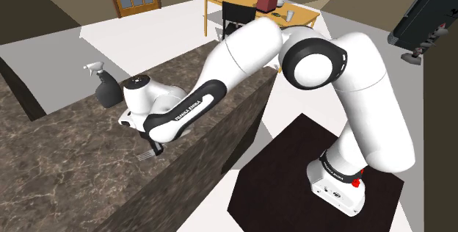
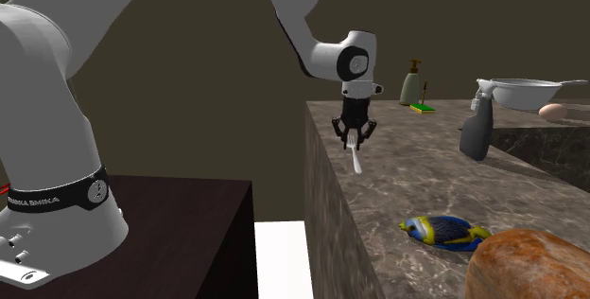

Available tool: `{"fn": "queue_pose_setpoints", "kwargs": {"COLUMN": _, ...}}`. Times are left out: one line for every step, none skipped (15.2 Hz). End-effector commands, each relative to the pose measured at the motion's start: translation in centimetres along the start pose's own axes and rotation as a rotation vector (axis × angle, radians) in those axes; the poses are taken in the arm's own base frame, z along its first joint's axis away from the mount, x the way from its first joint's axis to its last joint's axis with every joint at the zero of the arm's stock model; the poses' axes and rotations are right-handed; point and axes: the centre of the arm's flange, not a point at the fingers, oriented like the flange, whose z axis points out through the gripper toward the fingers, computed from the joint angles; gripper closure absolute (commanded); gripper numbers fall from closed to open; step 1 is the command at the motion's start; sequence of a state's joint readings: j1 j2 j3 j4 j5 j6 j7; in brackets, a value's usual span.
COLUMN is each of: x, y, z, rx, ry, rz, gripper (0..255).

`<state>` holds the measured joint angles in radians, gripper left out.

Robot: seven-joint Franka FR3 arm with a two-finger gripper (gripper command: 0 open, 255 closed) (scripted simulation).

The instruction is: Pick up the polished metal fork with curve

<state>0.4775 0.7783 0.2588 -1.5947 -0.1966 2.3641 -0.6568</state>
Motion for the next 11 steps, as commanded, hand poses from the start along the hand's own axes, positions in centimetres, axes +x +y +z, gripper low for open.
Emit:
{"fn": "queue_pose_setpoints", "kwargs": {"x": 0.0, "y": -0.1, "z": -1.0, "rx": 0.000, "ry": 0.000, "rz": 0.000, "gripper": 255}}
{"fn": "queue_pose_setpoints", "kwargs": {"x": 0.1, "y": -0.1, "z": -1.5, "rx": 0.000, "ry": 0.000, "rz": 0.000, "gripper": 255}}
{"fn": "queue_pose_setpoints", "kwargs": {"x": 0.1, "y": -0.1, "z": -2.1, "rx": 0.000, "ry": 0.000, "rz": 0.000, "gripper": 255}}
{"fn": "queue_pose_setpoints", "kwargs": {"x": 0.1, "y": -0.1, "z": -2.6, "rx": 0.000, "ry": 0.000, "rz": 0.000, "gripper": 255}}
{"fn": "queue_pose_setpoints", "kwargs": {"x": 0.1, "y": -0.1, "z": -3.1, "rx": 0.000, "ry": 0.000, "rz": 0.000, "gripper": 255}}
{"fn": "queue_pose_setpoints", "kwargs": {"x": 0.2, "y": -0.1, "z": -3.7, "rx": 0.000, "ry": 0.000, "rz": 0.000, "gripper": 255}}
{"fn": "queue_pose_setpoints", "kwargs": {"x": 0.2, "y": -0.1, "z": -4.2, "rx": 0.000, "ry": 0.000, "rz": 0.000, "gripper": 255}}
{"fn": "queue_pose_setpoints", "kwargs": {"x": 0.2, "y": -0.1, "z": -4.7, "rx": 0.000, "ry": 0.000, "rz": 0.000, "gripper": 255}}
{"fn": "queue_pose_setpoints", "kwargs": {"x": 0.2, "y": -0.2, "z": -5.2, "rx": 0.000, "ry": 0.000, "rz": 0.000, "gripper": 255}}
{"fn": "queue_pose_setpoints", "kwargs": {"x": 0.2, "y": -0.2, "z": -5.3, "rx": 0.000, "ry": 0.000, "rz": 0.000, "gripper": 255}}
{"fn": "queue_pose_setpoints", "kwargs": {"x": 0.2, "y": -0.1, "z": -5.3, "rx": 0.000, "ry": 0.000, "rz": 0.000, "gripper": 255}}
